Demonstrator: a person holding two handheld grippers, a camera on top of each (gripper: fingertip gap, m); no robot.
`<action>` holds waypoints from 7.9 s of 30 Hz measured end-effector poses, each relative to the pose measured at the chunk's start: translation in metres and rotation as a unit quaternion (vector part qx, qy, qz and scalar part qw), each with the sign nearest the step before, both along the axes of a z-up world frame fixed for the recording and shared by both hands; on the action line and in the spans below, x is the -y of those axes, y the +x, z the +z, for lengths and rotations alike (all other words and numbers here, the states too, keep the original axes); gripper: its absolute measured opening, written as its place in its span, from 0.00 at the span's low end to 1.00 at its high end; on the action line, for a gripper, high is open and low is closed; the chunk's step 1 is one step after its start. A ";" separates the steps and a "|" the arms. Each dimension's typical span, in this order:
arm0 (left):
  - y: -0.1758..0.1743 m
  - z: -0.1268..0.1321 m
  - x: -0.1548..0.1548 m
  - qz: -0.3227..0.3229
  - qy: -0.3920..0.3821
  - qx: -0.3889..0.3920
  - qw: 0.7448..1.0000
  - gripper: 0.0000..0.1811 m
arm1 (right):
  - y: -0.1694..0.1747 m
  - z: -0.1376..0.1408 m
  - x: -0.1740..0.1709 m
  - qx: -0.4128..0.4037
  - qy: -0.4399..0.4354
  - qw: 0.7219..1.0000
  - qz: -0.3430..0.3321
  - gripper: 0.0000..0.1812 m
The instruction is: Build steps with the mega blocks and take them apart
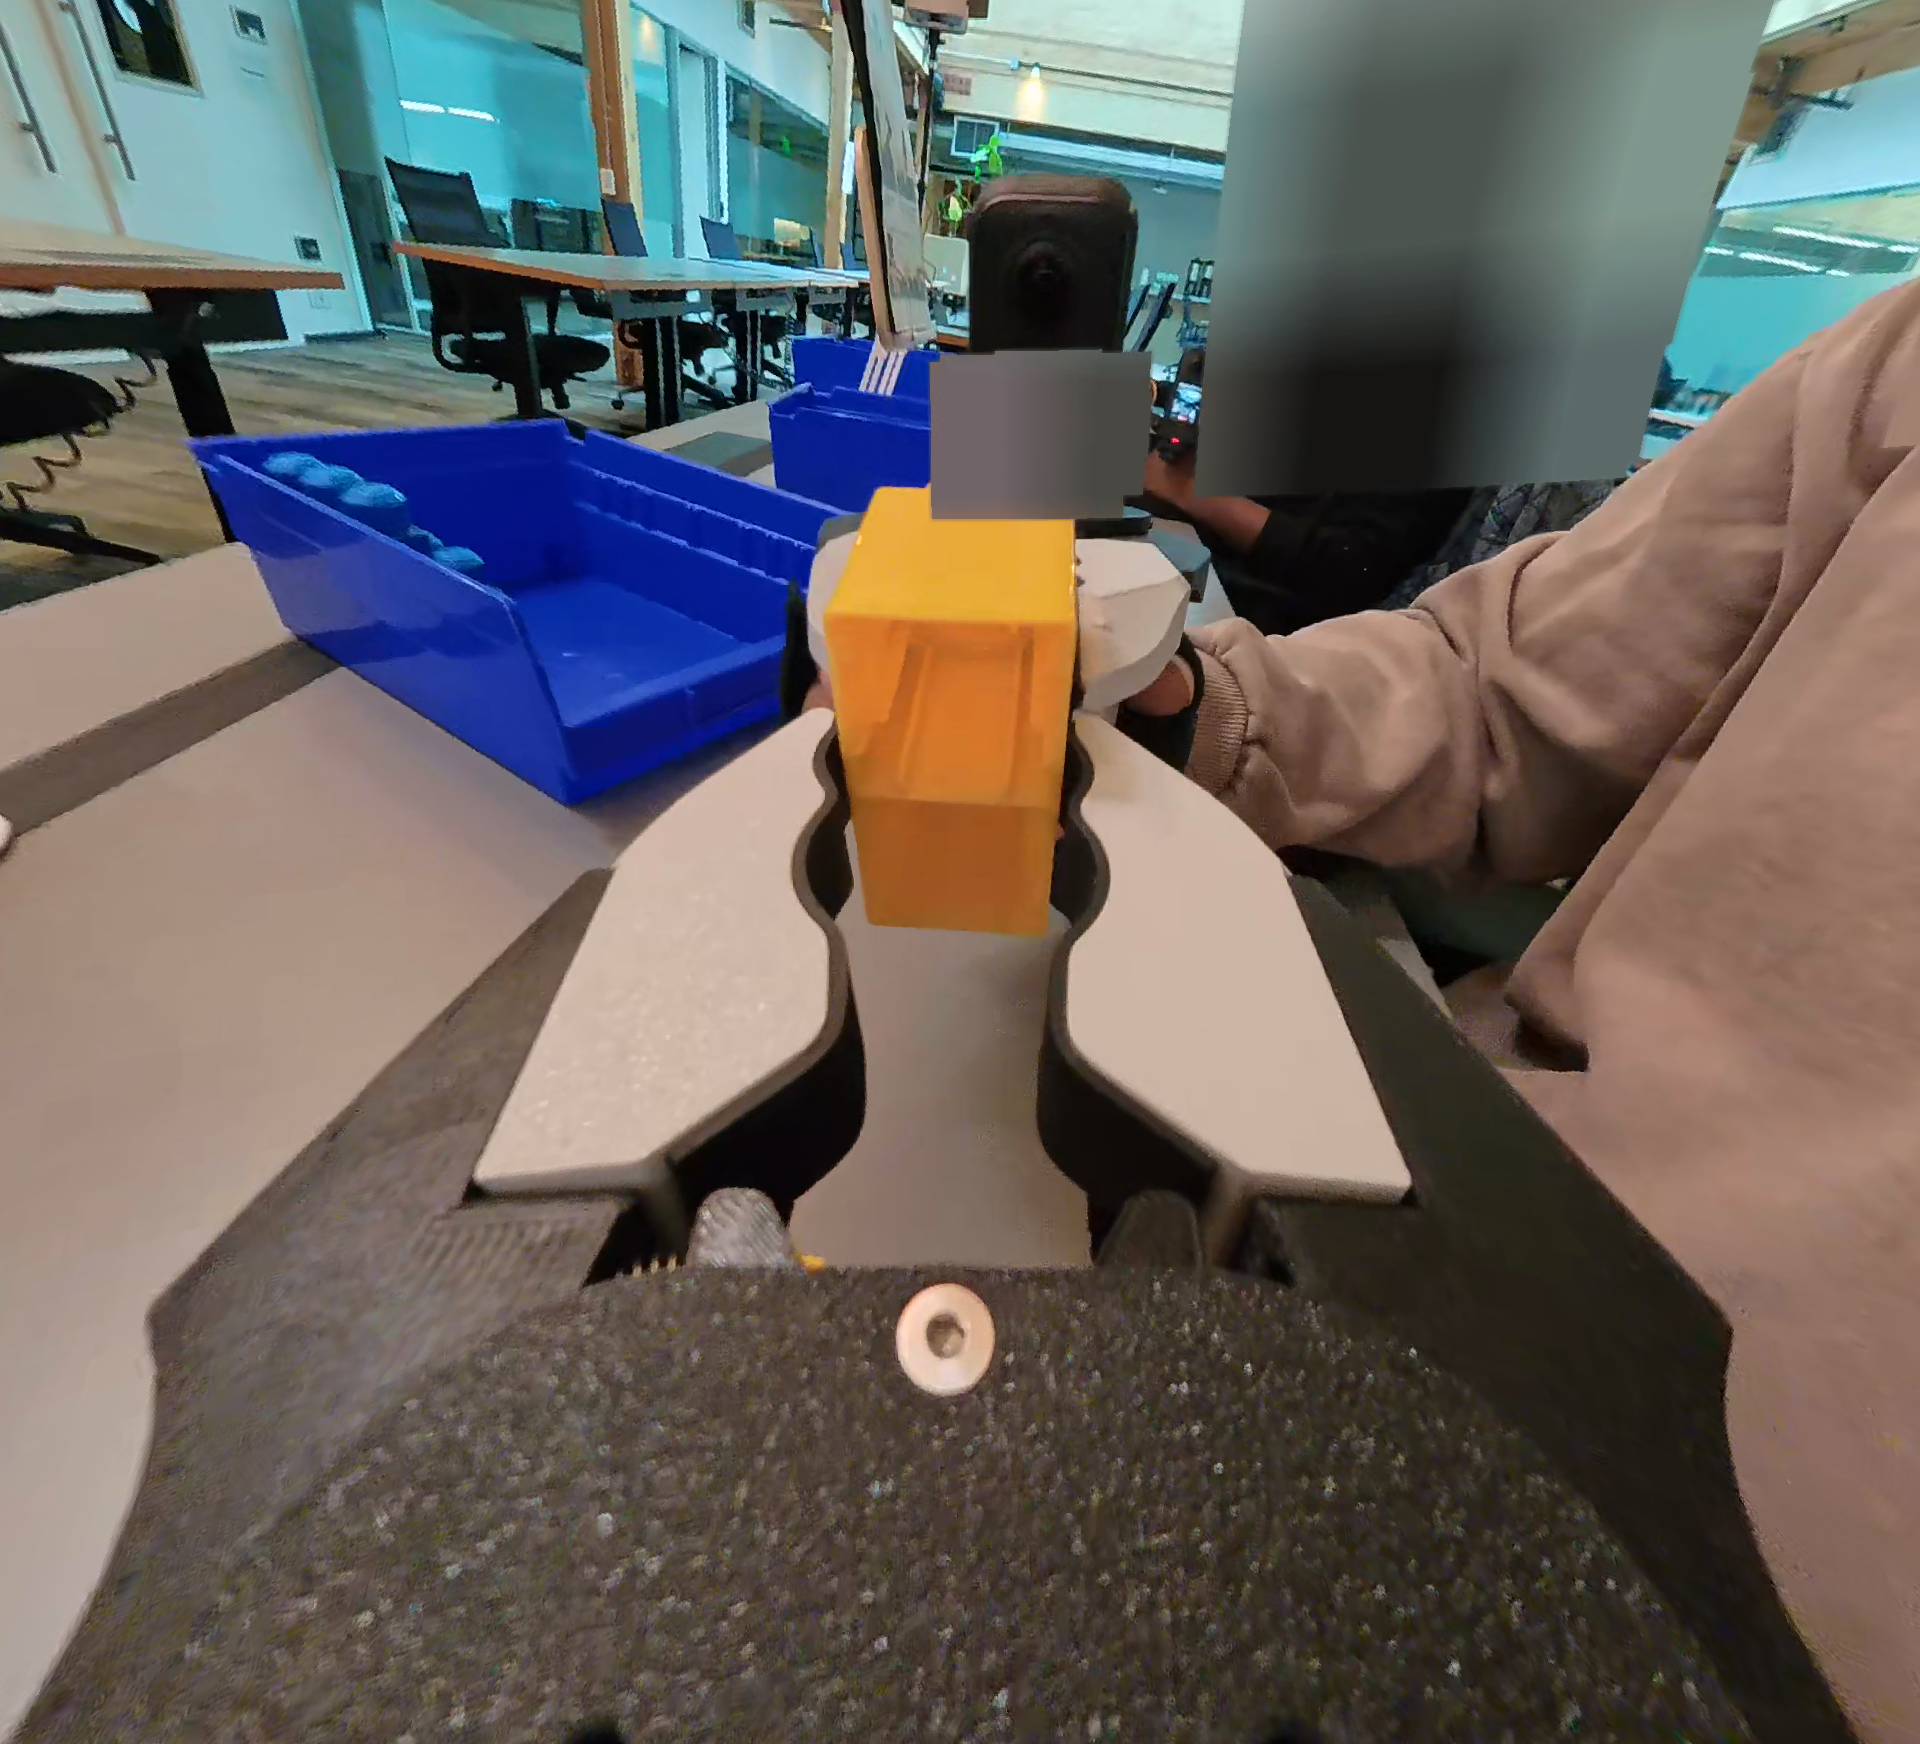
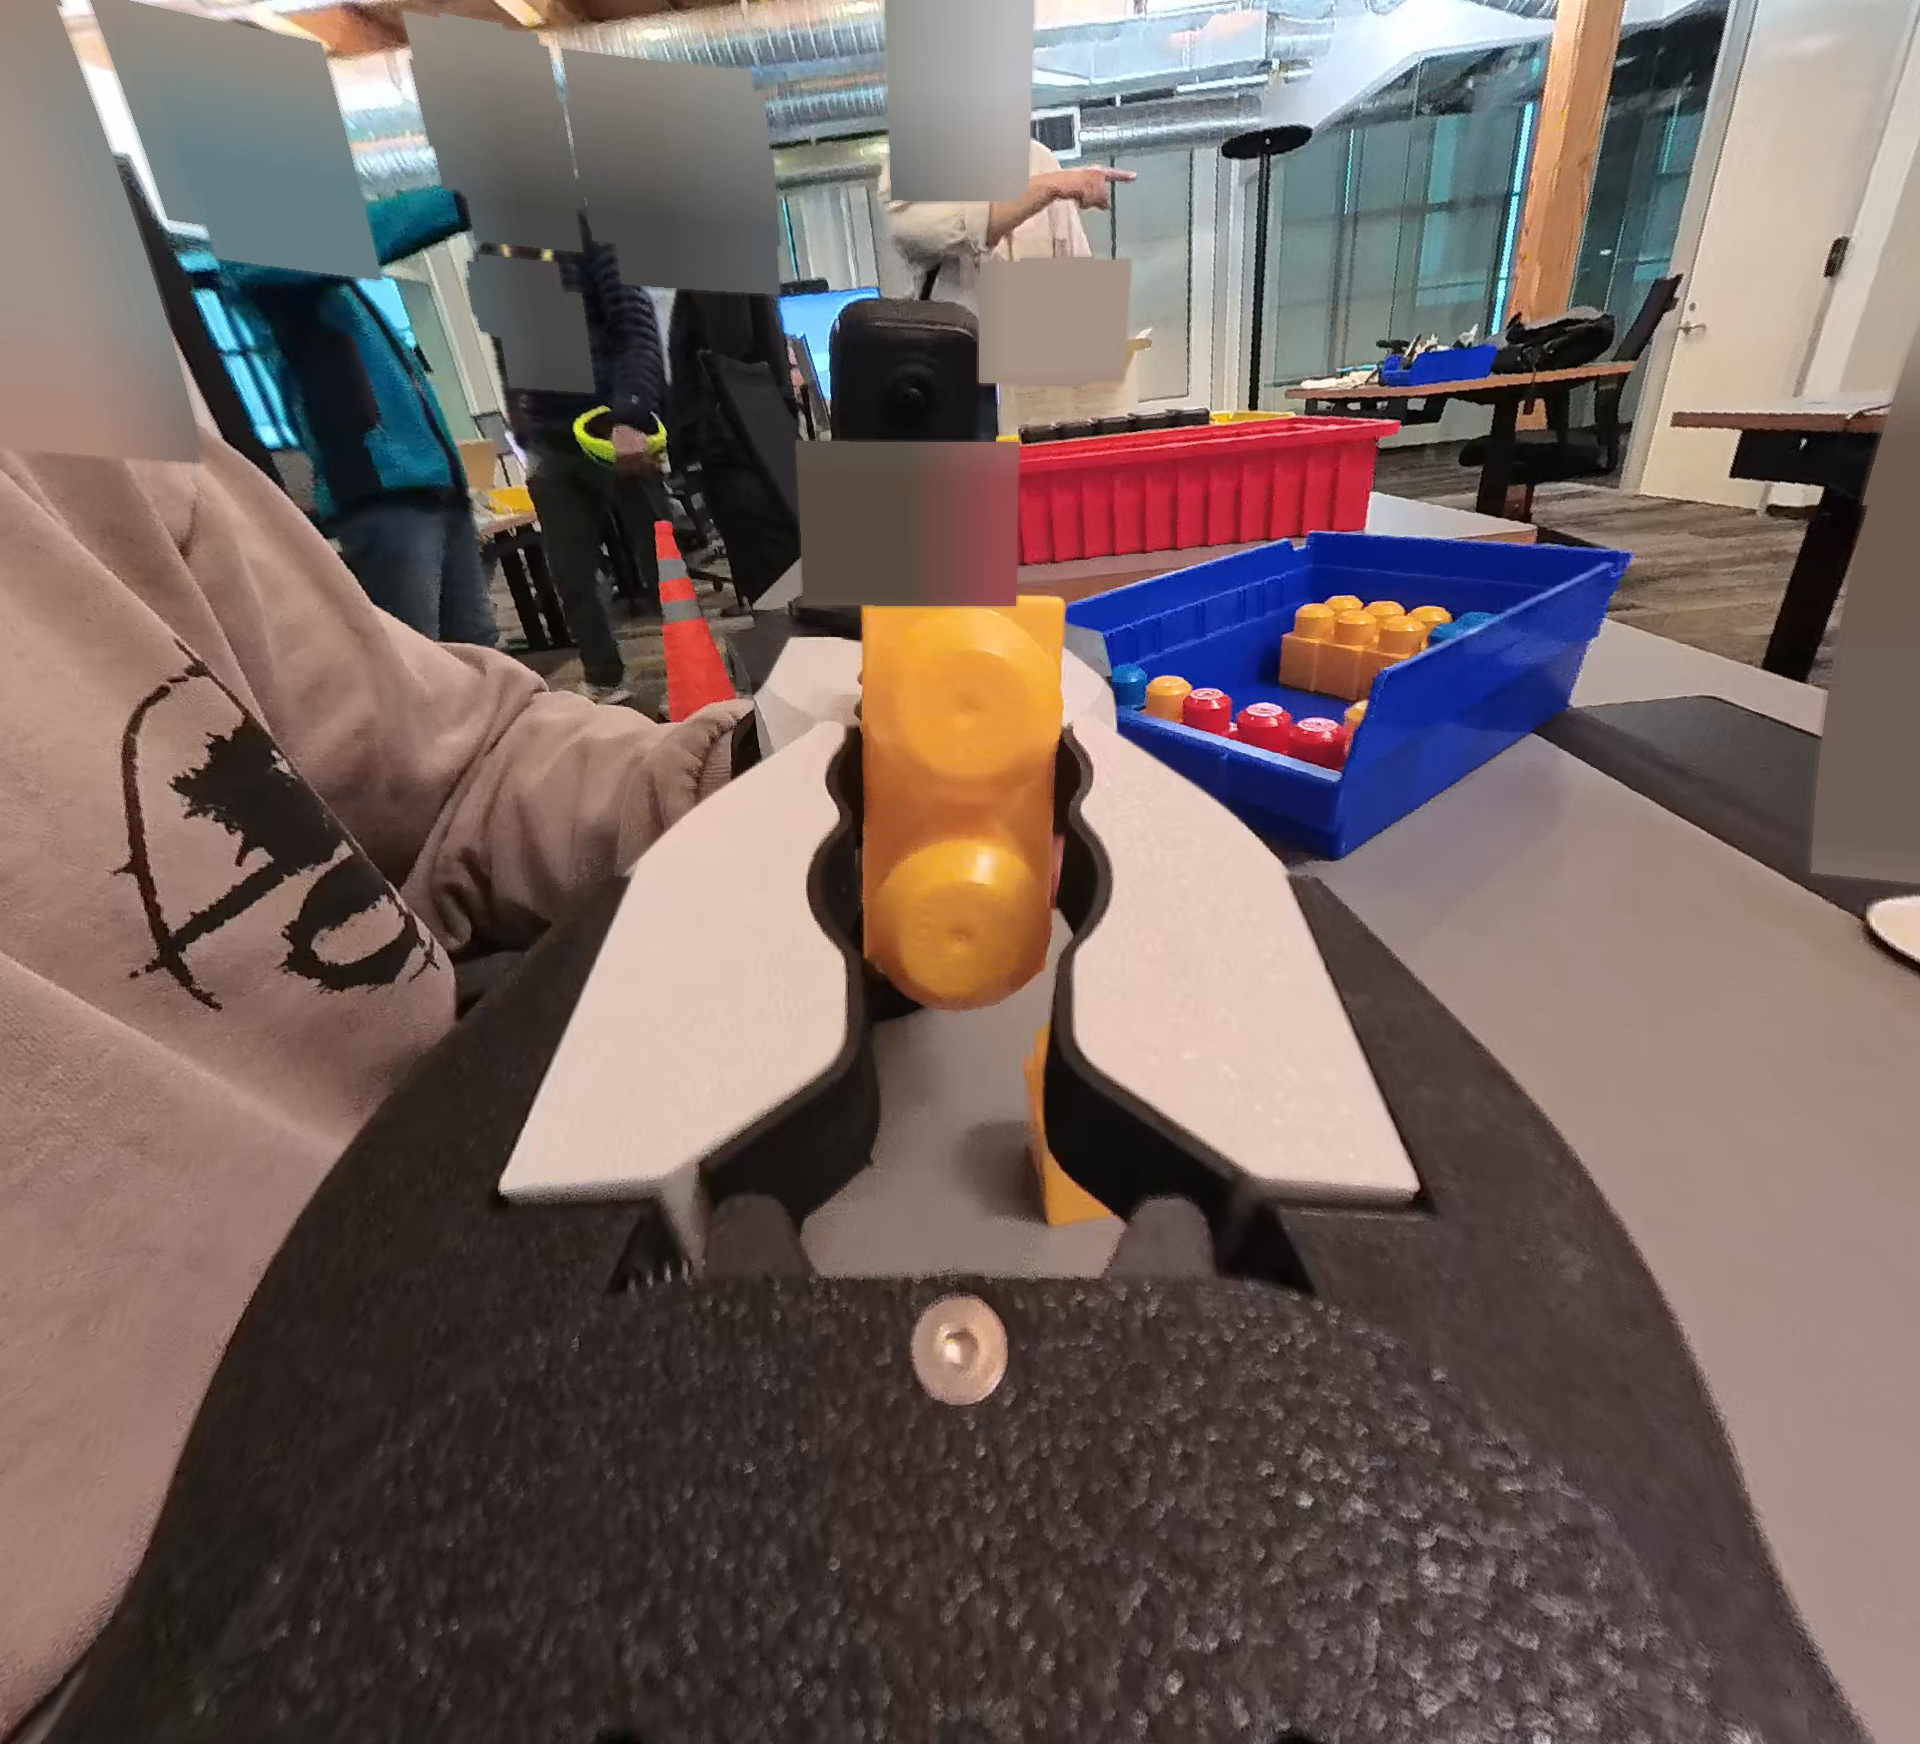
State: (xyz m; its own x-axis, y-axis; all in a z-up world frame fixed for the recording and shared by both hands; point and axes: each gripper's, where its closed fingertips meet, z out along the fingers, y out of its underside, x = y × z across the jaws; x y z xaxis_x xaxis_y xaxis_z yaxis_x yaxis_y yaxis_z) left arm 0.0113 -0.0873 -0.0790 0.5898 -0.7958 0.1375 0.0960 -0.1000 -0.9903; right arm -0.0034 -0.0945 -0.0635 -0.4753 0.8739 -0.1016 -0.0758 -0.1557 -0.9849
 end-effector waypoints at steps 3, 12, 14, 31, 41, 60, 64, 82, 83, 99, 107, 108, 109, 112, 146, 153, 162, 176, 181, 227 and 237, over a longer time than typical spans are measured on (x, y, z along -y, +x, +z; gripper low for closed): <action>-0.022 0.011 0.001 0.021 0.021 0.008 1.000 0.21 | 0.002 0.006 -0.014 0.019 0.032 0.999 -0.029 0.20; -0.109 0.020 0.002 0.127 0.062 0.013 0.990 0.21 | -0.022 -0.087 -0.015 0.351 0.267 0.898 0.000 0.25; -0.120 0.012 0.000 0.142 0.051 0.004 0.989 0.21 | -0.031 -0.105 -0.009 0.393 0.302 0.868 0.021 0.27; -0.130 0.002 -0.004 0.155 0.032 0.004 0.987 0.21 | -0.052 -0.088 -0.014 0.302 0.285 0.908 0.061 0.19; -0.070 0.002 0.002 0.067 0.027 -0.001 0.997 0.21 | -0.009 0.035 -0.047 -0.014 0.022 1.000 0.010 0.19; -0.043 -0.032 0.002 0.023 -0.041 -0.090 0.995 0.21 | -0.017 -0.009 -0.020 0.061 0.074 0.995 0.038 0.19; -0.039 -0.040 0.003 0.011 -0.050 -0.115 0.992 0.21 | -0.014 -0.016 -0.017 0.097 0.140 0.984 0.054 0.19; -0.029 -0.058 -0.002 0.033 -0.041 -0.194 0.980 0.21 | -0.003 -0.031 -0.018 0.152 0.187 0.970 0.040 0.19; -0.029 -0.058 -0.001 0.031 -0.041 -0.192 0.980 0.21 | -0.003 -0.031 -0.017 0.149 0.191 0.969 0.039 0.19; -0.030 -0.031 -0.004 0.057 0.002 -0.107 0.993 0.25 | 0.014 0.006 -0.025 0.112 0.158 0.981 0.011 0.17; -0.067 -0.008 -0.010 0.157 0.053 -0.057 0.985 0.05 | 0.070 0.063 -0.203 0.341 0.317 0.870 -0.162 0.16; -0.071 -0.005 -0.011 0.169 0.060 -0.056 0.982 0.04 | 0.078 0.059 -0.229 0.386 0.320 0.848 -0.174 0.16; -0.074 -0.003 -0.011 0.179 0.067 -0.055 0.980 0.03 | 0.085 0.053 -0.252 0.426 0.319 0.827 -0.181 0.16; -0.081 0.001 -0.011 0.198 0.080 -0.051 0.975 0.01 | 0.099 0.022 -0.303 0.516 0.295 0.783 -0.184 0.16; -0.122 -0.003 -0.021 0.311 0.063 -0.045 0.947 0.00 | 0.065 -0.090 -0.366 0.562 0.243 0.768 -0.186 0.22; -0.138 -0.002 -0.022 0.338 0.055 -0.035 0.939 0.00 | 0.043 -0.007 -0.306 0.352 0.197 0.884 -0.236 0.23; -0.219 0.010 -0.019 0.462 0.040 -0.026 0.886 0.00 | 0.035 -0.011 -0.180 0.128 0.042 0.929 -0.346 0.00; -0.404 -0.049 -0.075 0.589 -0.262 -0.142 0.752 0.19 | 0.022 -0.058 -0.132 0.136 0.022 0.952 -0.274 0.00; -0.418 -0.096 -0.085 0.579 -0.350 -0.171 0.716 0.25 | 0.023 -0.058 -0.125 0.138 0.030 0.956 -0.259 0.00; 0.043 -0.118 0.052 -0.431 -0.047 -0.379 0.818 0.16 | 0.036 -0.057 -0.138 0.137 0.055 0.948 -0.281 0.00; 0.041 -0.092 0.040 -0.366 -0.040 -0.326 0.870 0.23 | 0.036 -0.057 -0.136 0.136 0.055 0.950 -0.276 0.00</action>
State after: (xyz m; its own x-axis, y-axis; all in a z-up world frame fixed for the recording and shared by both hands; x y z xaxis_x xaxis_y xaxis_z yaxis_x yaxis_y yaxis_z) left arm 0.0520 -0.1270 -0.1708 -0.0984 -0.9945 0.0366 -0.6034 0.0304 -0.7968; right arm 0.0328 0.0419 -0.1206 0.0888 0.9948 -0.0494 0.1445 -0.0620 -0.9876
